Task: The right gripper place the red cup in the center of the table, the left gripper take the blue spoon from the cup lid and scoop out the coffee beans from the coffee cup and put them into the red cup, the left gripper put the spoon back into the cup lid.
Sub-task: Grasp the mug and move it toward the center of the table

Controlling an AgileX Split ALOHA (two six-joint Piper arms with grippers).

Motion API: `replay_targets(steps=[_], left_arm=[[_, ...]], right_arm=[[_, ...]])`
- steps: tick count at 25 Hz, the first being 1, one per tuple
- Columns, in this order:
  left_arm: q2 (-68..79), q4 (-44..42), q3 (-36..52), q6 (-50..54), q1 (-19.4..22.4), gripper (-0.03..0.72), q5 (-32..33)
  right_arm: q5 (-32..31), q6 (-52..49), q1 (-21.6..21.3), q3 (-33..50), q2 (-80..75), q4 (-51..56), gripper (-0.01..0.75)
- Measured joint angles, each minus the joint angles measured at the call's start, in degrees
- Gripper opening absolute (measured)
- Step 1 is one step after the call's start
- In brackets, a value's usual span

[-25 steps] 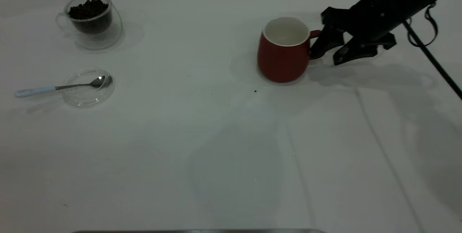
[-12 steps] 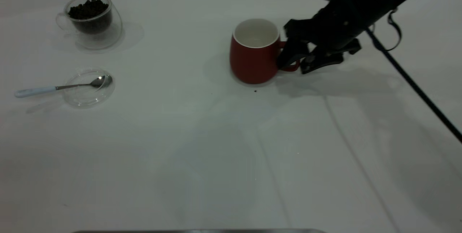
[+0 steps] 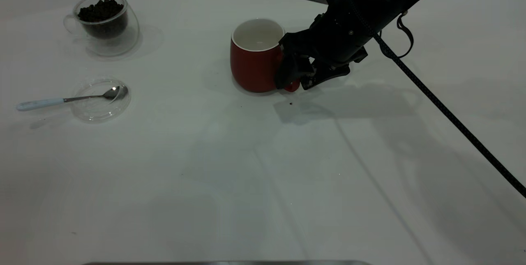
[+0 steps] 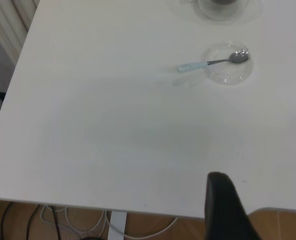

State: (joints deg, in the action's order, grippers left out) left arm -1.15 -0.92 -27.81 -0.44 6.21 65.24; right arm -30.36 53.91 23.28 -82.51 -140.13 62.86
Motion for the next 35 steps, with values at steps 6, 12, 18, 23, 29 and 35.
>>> replay_targets(steps=[6,12,18,23,29,35], left_arm=[[0.0,0.0,0.0,0.0,0.0,0.437,0.0],[0.0,0.0,0.0,0.0,0.0,0.437,0.0],[0.0,0.0,0.0,0.0,0.0,0.437,0.0],[0.0,0.0,0.0,0.0,0.0,0.437,0.0],[0.0,0.0,0.0,0.0,0.0,0.437,0.0],[0.0,0.0,0.0,0.0,0.0,0.437,0.0]], right_arm=[[-6.88,-0.4,-4.03,-0.05,0.0,-7.58,0.564],[0.51,-0.51,-8.17,-0.24,0.0,-5.94,0.564],[3.22,-0.56,-7.34,-5.98,-1.52,-1.87,0.564],[2.35,-0.56,-5.26,-9.39,-3.39,-1.68,0.564],[2.46,-0.74,-3.25,-9.46,-3.66,-1.21,0.564],[2.27,-0.74,-1.3,-9.46,-3.66,-1.12,0.564]])
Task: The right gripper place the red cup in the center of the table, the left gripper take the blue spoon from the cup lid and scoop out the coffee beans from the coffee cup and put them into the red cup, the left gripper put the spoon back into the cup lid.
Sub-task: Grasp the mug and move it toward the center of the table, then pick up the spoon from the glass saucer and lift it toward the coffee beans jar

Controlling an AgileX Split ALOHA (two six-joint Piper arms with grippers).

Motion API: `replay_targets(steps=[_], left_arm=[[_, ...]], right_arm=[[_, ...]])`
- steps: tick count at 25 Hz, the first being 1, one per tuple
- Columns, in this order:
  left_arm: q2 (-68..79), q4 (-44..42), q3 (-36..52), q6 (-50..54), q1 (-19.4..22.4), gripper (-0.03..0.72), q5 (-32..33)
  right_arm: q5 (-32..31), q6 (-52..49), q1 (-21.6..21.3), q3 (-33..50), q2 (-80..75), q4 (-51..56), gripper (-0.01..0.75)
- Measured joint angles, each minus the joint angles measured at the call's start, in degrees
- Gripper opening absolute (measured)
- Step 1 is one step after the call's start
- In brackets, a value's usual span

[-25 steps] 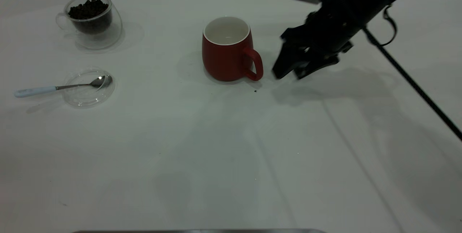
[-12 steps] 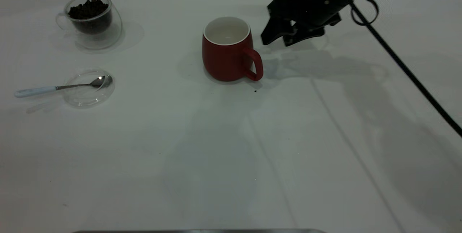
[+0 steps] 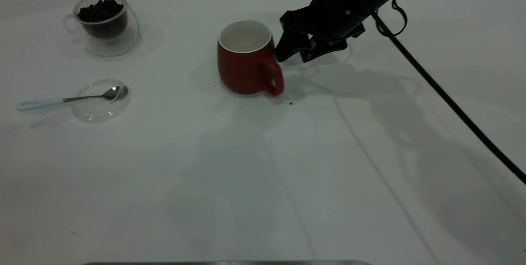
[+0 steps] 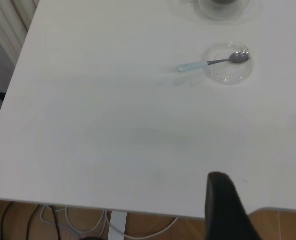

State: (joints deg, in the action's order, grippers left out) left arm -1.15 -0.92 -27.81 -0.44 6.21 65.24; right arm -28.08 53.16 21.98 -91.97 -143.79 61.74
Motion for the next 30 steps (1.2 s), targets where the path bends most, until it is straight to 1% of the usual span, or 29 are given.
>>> replay_targets(steps=[5,8,12,16,20,22,26,28,30], left_arm=[[0.0,0.0,0.0,0.0,0.0,0.437,0.0],[0.0,0.0,0.0,0.0,0.0,0.437,0.0],[0.0,0.0,0.0,0.0,0.0,0.437,0.0],[0.0,0.0,0.0,0.0,0.0,0.437,0.0],[0.0,0.0,0.0,0.0,0.0,0.437,0.0],[0.0,0.0,0.0,0.0,0.0,0.437,0.0],[0.0,0.0,0.0,0.0,0.0,0.437,0.0],[0.0,0.0,0.0,0.0,0.0,0.437,0.0],[0.0,0.0,0.0,0.0,0.0,0.437,0.0]], right_arm=[[-1.09,0.0,0.26,0.0,0.0,-1.18,0.564],[-1.84,-0.07,0.26,0.0,0.06,-4.5,0.564],[-4.4,-4.56,-0.75,0.0,2.3,-13.28,0.56],[-8.68,-11.88,-4.15,0.0,9.76,-23.83,0.536],[-17.44,-19.94,-7.95,0.0,21.07,-33.03,0.498],[-23.43,-23.65,-9.49,0.0,27.46,-36.5,0.484],[-33.98,-30.57,-10.01,0.48,38.12,-44.96,0.471],[-37.12,-33.45,-10.02,2.95,43.72,-48.29,0.469],[-38.47,-36.08,-10.02,6.87,49.06,-50.23,0.469]])
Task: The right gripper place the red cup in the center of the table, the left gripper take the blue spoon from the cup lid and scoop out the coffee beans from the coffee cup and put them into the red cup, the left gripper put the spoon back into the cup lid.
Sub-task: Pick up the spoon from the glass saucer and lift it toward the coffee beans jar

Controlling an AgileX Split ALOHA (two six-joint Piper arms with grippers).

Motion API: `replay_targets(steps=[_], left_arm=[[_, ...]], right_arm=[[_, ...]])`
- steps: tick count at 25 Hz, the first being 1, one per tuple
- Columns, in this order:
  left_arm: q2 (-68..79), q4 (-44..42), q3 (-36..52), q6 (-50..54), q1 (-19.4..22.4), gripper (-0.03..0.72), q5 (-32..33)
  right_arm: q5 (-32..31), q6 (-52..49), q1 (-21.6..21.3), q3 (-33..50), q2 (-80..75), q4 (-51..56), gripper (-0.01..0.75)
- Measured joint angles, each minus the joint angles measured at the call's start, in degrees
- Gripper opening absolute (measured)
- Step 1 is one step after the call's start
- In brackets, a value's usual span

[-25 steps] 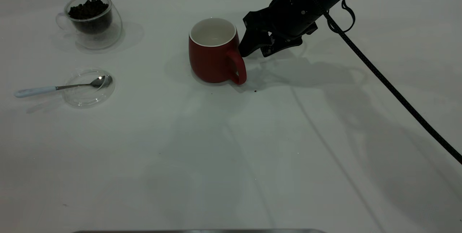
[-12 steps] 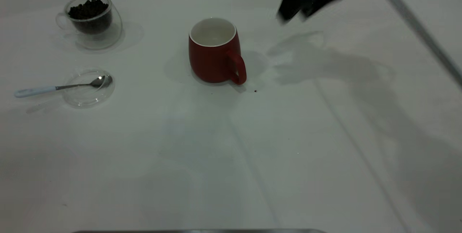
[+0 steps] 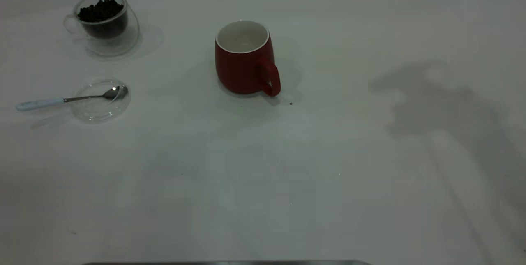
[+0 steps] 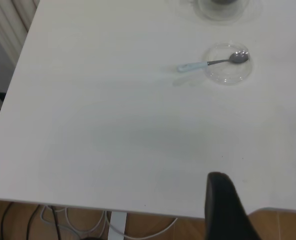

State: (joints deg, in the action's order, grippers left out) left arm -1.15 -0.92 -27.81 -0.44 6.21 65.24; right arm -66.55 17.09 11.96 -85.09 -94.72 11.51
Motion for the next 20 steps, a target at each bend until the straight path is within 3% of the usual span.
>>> replay_targets(steps=[5,13,20], left_arm=[[0.0,0.0,0.0,0.0,0.0,0.437,0.0],[0.0,0.0,0.0,0.0,0.0,0.437,0.0],[0.0,0.0,0.0,0.0,0.0,0.437,0.0]], right_arm=[[-0.08,-3.79,0.0,15.43,14.19,-2.26,0.469],[5.07,-4.5,0.0,39.89,32.7,-3.21,0.468],[5.95,-6.42,0.0,55.25,49.82,-4.09,0.468]])
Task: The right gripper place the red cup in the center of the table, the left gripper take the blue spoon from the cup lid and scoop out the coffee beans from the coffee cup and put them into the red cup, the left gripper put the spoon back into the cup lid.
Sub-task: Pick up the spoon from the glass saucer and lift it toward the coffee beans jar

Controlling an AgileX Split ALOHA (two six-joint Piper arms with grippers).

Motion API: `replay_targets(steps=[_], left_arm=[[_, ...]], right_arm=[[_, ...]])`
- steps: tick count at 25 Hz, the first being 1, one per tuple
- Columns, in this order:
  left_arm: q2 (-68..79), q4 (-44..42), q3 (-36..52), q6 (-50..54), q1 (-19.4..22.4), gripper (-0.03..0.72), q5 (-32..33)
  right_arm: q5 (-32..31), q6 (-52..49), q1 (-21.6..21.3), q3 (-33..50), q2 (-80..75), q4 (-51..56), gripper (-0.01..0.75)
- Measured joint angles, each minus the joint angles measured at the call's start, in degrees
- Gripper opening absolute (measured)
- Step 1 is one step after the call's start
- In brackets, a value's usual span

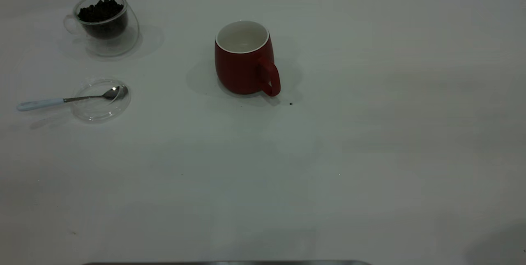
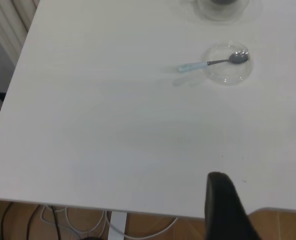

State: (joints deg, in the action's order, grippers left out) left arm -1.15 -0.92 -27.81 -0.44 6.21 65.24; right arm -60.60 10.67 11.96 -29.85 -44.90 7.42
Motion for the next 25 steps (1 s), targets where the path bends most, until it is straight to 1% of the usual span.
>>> replay_targets(steps=[3,10,13,19,22,25], left_arm=[[0.0,0.0,0.0,0.0,0.0,0.437,0.0],[0.0,0.0,0.0,0.0,0.0,0.437,0.0],[0.0,0.0,0.0,0.0,0.0,0.437,0.0],[0.0,0.0,0.0,0.0,0.0,0.437,0.0],[0.0,0.0,0.0,0.0,0.0,0.437,0.0],[0.0,0.0,0.0,0.0,0.0,0.437,0.0]], right_arm=[[-1.86,-2.1,0.0,2.71,8.46,-0.12,0.468],[-2.69,-3.2,-0.33,2.98,28.94,-0.83,0.468],[-3.25,-3.2,-2.38,3.0,35.89,-0.88,0.468],[-3.69,-3.2,-9.94,3.0,44.73,-0.88,0.468],[-3.97,-3.2,-11.41,3.0,45.84,-0.88,0.468],[-3.97,-3.2,-11.64,3.0,45.84,-0.88,0.468]])
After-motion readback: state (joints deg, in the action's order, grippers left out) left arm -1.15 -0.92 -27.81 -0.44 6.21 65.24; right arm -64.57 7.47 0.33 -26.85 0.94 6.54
